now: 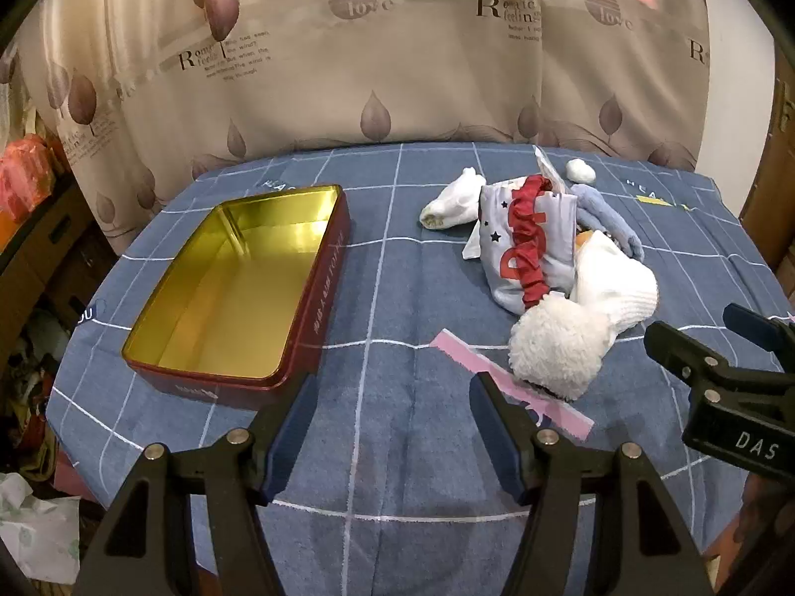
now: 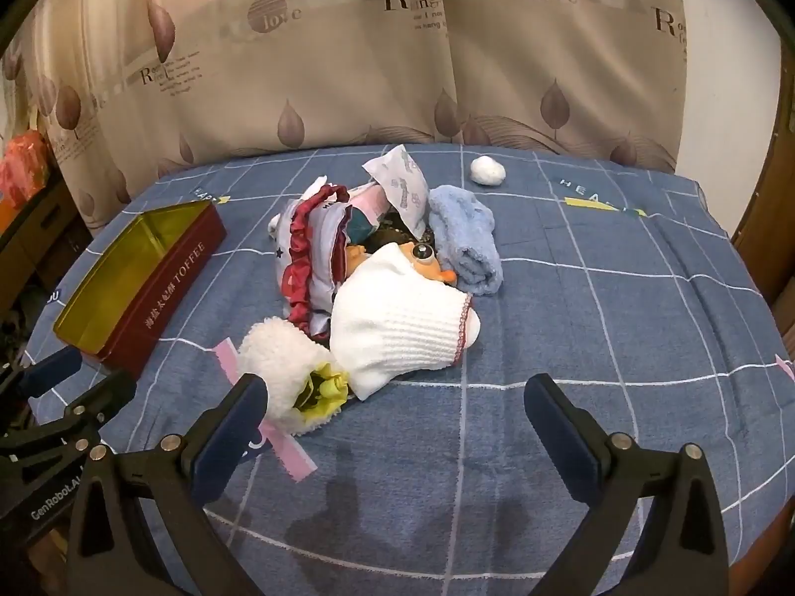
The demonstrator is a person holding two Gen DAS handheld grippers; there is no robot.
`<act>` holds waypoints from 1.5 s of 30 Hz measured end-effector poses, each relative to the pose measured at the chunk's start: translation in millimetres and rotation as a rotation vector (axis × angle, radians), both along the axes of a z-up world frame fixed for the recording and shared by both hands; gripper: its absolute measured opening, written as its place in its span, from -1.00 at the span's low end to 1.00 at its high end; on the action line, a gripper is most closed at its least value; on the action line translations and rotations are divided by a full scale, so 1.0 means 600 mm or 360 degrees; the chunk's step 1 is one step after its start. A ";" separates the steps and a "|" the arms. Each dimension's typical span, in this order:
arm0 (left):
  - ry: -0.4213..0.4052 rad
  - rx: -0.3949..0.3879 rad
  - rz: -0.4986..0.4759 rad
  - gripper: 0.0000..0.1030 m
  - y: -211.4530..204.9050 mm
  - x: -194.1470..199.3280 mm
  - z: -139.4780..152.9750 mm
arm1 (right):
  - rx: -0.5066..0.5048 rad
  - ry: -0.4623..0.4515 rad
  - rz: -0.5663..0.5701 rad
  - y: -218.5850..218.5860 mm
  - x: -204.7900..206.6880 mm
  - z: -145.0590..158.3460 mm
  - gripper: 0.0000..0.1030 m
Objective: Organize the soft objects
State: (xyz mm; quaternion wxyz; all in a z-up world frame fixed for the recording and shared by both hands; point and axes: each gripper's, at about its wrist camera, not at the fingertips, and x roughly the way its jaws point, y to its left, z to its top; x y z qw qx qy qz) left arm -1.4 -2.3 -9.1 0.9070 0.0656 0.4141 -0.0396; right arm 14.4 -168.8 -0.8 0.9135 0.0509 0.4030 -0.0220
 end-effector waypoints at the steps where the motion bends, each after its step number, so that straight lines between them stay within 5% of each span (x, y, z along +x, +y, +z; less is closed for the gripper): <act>1: 0.0002 -0.0001 -0.0001 0.27 0.000 0.000 -0.001 | 0.0001 -0.0001 -0.0002 0.000 -0.001 0.000 1.00; 45: 0.0025 0.0001 -0.0008 0.27 -0.006 -0.004 -0.006 | 0.0023 0.0007 -0.0034 -0.011 -0.001 0.007 1.00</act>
